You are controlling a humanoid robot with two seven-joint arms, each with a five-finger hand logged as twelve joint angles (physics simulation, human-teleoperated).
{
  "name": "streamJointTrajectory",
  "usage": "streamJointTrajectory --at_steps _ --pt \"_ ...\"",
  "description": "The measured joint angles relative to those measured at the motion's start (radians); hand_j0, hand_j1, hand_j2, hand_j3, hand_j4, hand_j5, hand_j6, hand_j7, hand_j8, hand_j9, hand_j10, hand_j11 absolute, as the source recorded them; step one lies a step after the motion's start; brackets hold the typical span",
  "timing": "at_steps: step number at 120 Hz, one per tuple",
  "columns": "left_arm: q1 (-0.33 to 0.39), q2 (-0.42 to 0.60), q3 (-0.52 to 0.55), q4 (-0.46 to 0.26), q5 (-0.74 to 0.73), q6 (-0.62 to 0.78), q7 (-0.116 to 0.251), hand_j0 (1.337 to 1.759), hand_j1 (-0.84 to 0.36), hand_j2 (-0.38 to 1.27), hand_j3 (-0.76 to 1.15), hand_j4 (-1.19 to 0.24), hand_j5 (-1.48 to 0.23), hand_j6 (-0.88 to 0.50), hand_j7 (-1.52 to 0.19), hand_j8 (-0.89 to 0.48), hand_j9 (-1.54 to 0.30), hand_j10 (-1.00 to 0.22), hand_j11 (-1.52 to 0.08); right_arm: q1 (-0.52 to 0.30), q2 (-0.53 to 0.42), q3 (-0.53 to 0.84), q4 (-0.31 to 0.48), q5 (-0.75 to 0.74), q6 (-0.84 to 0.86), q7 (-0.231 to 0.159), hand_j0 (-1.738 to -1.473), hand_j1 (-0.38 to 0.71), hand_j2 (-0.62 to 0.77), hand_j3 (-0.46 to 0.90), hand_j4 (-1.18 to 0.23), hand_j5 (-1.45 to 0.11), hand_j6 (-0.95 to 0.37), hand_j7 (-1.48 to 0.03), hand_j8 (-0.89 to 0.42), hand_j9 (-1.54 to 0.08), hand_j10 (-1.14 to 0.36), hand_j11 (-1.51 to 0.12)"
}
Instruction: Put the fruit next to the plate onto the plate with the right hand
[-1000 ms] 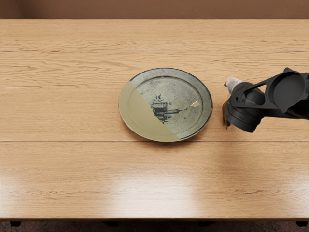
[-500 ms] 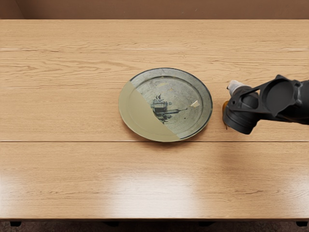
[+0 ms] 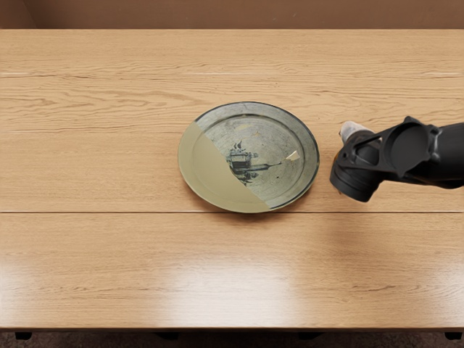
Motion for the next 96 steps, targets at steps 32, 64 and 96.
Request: streamJointTrajectory --at_steps 32,64,96 --pt "0.0 0.0 0.0 0.0 0.0 0.0 0.0 1.658 0.35 0.0 0.0 0.0 0.0 0.0 0.0 0.0 0.0 0.0 0.0 -0.011 0.028 0.003 -0.035 0.009 0.0 0.0 -1.658 -0.22 -0.02 0.0 -0.11 -0.14 -0.11 -0.14 -0.11 -0.14 -0.11 -0.14" --pt "0.0 0.0 0.0 0.0 0.0 0.0 0.0 1.658 0.35 0.0 0.0 0.0 0.0 0.0 0.0 0.0 0.0 0.0 0.0 -0.026 0.054 0.005 -0.064 0.011 0.0 0.0 -1.658 -0.2 -0.02 0.0 -0.12 -0.16 -0.12 -0.16 -0.12 -0.16 -0.12 -0.16" --pt "0.0 0.0 0.0 0.0 0.0 0.0 0.0 1.658 0.35 0.0 0.0 0.0 0.0 0.0 0.0 0.0 0.0 0.0 0.0 -0.048 0.056 0.005 -0.095 0.01 0.0 0.0 -1.658 -0.19 -0.03 0.0 -0.14 -0.18 -0.14 -0.18 -0.14 -0.18 -0.14 -0.18"
